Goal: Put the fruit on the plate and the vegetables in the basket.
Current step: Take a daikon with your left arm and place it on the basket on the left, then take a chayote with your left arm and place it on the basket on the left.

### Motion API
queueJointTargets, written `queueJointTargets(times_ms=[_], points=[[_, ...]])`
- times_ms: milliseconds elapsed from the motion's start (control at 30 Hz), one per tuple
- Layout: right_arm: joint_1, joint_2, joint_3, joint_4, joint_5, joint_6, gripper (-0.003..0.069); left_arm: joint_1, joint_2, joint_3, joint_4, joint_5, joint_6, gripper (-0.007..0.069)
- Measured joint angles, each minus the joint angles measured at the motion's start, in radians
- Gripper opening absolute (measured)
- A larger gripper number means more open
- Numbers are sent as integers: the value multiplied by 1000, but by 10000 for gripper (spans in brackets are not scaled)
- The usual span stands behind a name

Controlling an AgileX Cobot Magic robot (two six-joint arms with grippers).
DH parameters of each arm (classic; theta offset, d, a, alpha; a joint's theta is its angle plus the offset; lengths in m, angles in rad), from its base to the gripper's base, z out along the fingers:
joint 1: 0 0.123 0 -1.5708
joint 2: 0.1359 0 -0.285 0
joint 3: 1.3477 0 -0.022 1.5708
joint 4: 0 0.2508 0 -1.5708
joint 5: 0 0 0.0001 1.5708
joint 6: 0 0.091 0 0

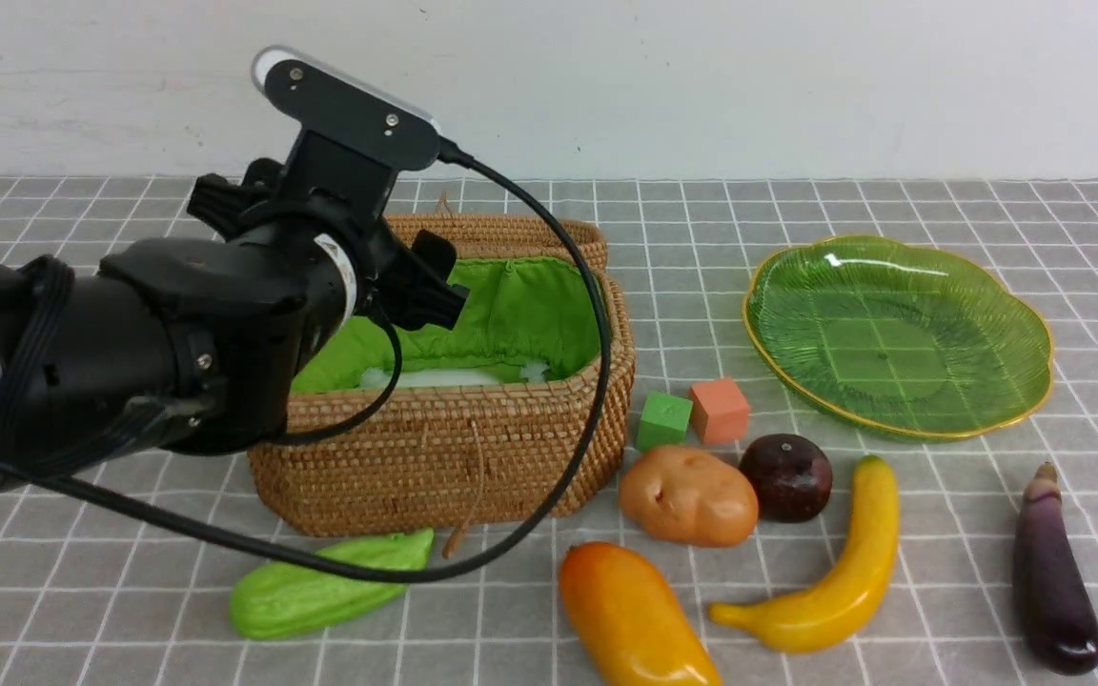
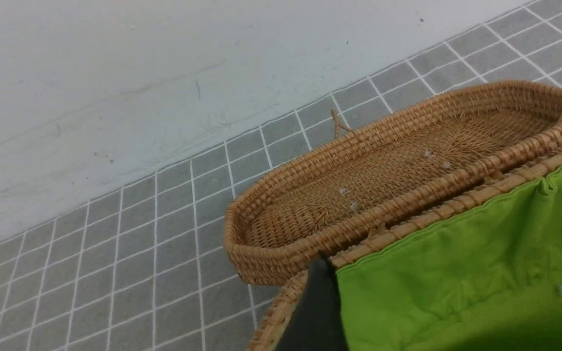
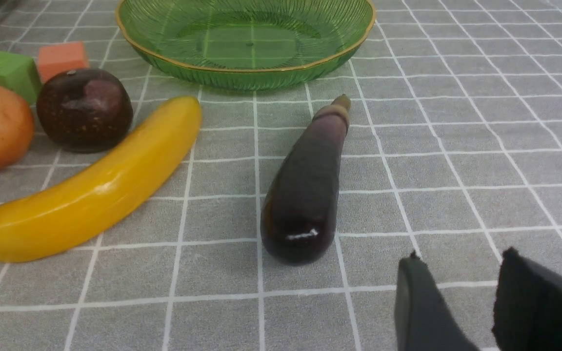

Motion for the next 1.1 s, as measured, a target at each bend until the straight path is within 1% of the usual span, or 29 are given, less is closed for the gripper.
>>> queueJointTargets(times_ms=[33,67,100,233,300,367,400,500,533,600,667,800,833,900,967,1033,1067,1100], points=[[0,0,0,0,0,0,241,0,0,0,-7,0,1,594],[0,0,0,0,0,0,241,0,0,0,-23,-1,8,576],[0,0,0,0,0,0,241,0,-2,0,-67,-14,26,546],[0,0,0,0,0,0,241,-13,-24,0,-265,-173,83,436],[0,0,0,0,0,0,241,-45,-42,0,-326,-255,117,391],[0,0,0,0,0,0,241,-93,-58,0,-350,-300,163,347],[0,0,0,0,0,0,241,-135,-75,0,-359,-306,207,314],[0,0,0,0,0,0,241,-209,-91,0,-364,-297,262,274],[0,0,0,0,0,0,241,-254,-93,0,-365,-287,305,244],[0,0,0,0,0,0,241,-295,-93,0,-369,-271,353,210],[0,0,0,0,0,0,241,-313,-93,0,-369,-249,385,185],[0,0,0,0,0,0,241,-330,-92,0,-371,-101,460,132],[0,0,0,0,0,0,241,-322,-90,0,-371,33,521,99],[0,0,0,0,0,0,241,-290,-89,0,-385,225,589,60],[0,0,0,0,0,0,241,-256,-89,0,-413,353,642,30],[0,0,0,0,0,0,241,-215,-90,0,-493,466,704,-13],[0,0,0,0,0,0,241,-188,-92,0,-561,536,750,-13],[0,0,0,0,0,0,241,-164,-96,0,-646,564,792,-13]])
